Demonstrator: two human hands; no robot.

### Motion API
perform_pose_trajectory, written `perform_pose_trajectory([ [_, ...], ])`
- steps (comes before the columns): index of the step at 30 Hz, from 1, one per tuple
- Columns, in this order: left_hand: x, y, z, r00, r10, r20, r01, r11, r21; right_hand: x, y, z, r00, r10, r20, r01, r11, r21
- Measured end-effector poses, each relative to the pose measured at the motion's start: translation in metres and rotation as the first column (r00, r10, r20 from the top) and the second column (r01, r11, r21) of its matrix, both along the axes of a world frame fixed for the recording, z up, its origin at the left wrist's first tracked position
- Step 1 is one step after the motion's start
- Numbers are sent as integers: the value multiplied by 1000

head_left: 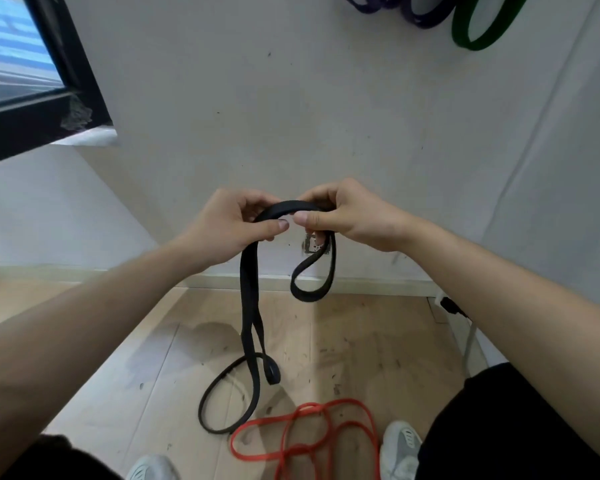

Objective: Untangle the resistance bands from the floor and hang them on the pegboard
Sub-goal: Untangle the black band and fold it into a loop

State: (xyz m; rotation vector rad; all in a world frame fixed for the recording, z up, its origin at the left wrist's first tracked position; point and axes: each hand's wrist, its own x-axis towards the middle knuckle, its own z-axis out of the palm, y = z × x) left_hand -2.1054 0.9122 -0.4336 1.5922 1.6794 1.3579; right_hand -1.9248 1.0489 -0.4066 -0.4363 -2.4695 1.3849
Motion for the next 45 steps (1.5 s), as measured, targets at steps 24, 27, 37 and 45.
perform_pose_trajectory([
  [24,-16,3,-28,971,23,237,26,979,-202,25,50,21,689,-549,-474,385,831,-402],
  [27,-22,3,-22,952,72,298,-24,986,-163,30,65,5,727,-563,-394,418,817,-397],
  [37,-32,6,3,797,107,595,-177,982,61,47,80,-44,984,-153,87,168,964,-207],
  [45,-6,8,19,822,-12,569,-61,992,108,17,40,-58,948,28,318,-11,998,-54],
])
